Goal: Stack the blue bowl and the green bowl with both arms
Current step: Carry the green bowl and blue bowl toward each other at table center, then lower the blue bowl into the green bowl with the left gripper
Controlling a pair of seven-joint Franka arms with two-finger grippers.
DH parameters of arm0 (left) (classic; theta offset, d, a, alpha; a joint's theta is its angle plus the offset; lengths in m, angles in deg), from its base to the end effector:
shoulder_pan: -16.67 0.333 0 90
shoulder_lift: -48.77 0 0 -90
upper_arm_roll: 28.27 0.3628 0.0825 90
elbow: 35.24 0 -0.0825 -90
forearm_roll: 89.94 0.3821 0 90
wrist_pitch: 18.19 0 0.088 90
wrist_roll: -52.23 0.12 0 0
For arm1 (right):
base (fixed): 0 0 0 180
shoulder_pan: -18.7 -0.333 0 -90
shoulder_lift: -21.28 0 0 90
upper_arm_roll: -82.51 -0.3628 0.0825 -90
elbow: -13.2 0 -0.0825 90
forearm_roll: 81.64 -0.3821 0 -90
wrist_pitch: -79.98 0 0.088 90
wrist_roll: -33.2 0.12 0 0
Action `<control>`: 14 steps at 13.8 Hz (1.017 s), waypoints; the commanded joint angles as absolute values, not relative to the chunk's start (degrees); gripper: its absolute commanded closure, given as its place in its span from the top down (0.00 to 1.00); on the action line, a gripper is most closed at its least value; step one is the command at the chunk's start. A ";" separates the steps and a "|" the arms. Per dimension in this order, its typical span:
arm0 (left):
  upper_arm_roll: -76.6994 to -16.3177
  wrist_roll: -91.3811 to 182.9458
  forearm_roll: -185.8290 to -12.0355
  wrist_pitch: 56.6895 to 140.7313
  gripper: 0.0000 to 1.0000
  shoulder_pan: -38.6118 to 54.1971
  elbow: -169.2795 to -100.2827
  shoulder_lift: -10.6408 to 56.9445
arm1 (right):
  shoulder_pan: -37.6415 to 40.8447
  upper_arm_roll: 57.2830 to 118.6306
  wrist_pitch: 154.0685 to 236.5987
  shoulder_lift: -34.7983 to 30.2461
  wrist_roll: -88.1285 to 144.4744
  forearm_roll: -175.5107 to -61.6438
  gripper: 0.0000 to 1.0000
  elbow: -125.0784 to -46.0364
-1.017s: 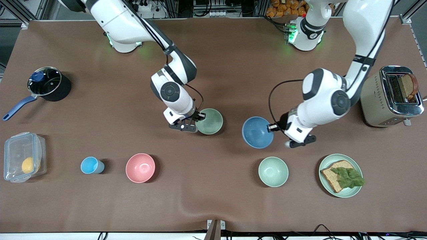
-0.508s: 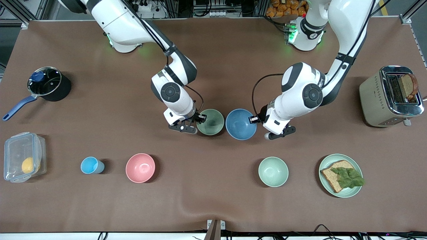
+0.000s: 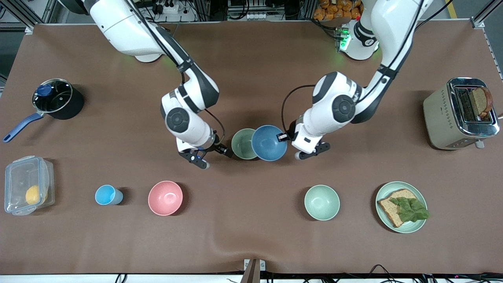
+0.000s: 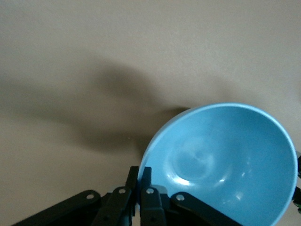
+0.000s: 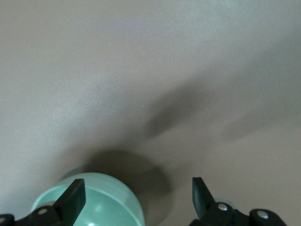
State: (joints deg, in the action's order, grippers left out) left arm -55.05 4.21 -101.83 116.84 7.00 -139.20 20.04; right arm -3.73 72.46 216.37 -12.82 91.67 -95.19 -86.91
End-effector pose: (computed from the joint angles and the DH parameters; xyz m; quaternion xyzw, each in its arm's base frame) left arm 0.5617 -0.3790 0.3296 0.9623 0.1971 -0.0934 0.1626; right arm 0.5929 0.3656 0.2694 -0.9386 0.3184 0.0795 0.1067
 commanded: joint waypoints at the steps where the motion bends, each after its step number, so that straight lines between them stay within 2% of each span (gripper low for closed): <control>1: -54.20 1.53 -101.54 117.07 0.00 4.63 -134.92 16.35 | -2.92 72.22 215.85 -12.21 97.52 -101.76 1.00 -87.26; 7: -46.39 -0.67 -101.54 117.34 0.00 -4.94 -132.01 12.74 | -3.36 72.31 216.64 -14.14 110.70 -102.21 1.00 -87.52; 14: -45.67 -1.56 -101.63 117.51 0.00 -6.89 -130.96 11.60 | -5.12 72.23 221.92 -16.87 116.17 -102.21 1.00 -87.43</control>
State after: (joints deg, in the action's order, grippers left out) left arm -46.36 -0.09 -101.83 117.34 -5.82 -132.27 12.48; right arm -4.95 72.41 221.21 -16.80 115.16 -100.91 -87.45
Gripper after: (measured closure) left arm 0.956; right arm 0.000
